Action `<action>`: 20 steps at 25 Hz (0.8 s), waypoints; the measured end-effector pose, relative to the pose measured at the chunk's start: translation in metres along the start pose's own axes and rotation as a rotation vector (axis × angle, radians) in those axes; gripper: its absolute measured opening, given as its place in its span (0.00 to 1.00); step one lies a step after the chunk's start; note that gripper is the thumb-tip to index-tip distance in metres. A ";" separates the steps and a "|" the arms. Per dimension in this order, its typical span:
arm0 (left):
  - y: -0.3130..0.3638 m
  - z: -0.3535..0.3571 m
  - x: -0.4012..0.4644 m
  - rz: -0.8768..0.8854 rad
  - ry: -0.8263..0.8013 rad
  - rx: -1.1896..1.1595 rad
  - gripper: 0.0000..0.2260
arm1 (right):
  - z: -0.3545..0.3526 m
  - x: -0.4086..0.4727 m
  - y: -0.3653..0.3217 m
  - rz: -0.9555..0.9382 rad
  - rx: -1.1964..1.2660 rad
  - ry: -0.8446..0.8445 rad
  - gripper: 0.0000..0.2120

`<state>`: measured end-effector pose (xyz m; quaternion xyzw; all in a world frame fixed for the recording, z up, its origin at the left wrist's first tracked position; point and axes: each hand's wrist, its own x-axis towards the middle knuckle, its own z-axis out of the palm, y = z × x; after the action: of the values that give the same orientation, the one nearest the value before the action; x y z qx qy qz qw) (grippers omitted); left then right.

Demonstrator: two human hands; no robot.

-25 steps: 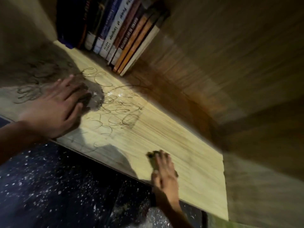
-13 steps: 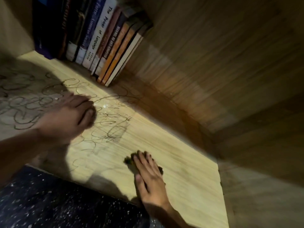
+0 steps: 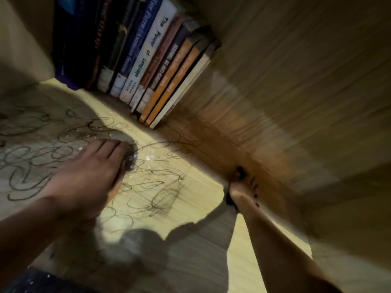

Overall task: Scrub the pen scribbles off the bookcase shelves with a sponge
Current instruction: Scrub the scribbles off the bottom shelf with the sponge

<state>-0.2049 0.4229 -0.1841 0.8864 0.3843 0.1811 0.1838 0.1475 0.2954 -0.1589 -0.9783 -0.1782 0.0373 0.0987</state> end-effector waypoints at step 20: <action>0.005 -0.003 -0.002 0.002 0.082 0.045 0.26 | 0.043 0.001 -0.150 -1.071 0.279 -0.249 0.21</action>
<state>-0.2044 0.4186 -0.1792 0.8825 0.3946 0.2089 0.1476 0.0923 0.4412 -0.1698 -0.7174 -0.6531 0.1205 0.2102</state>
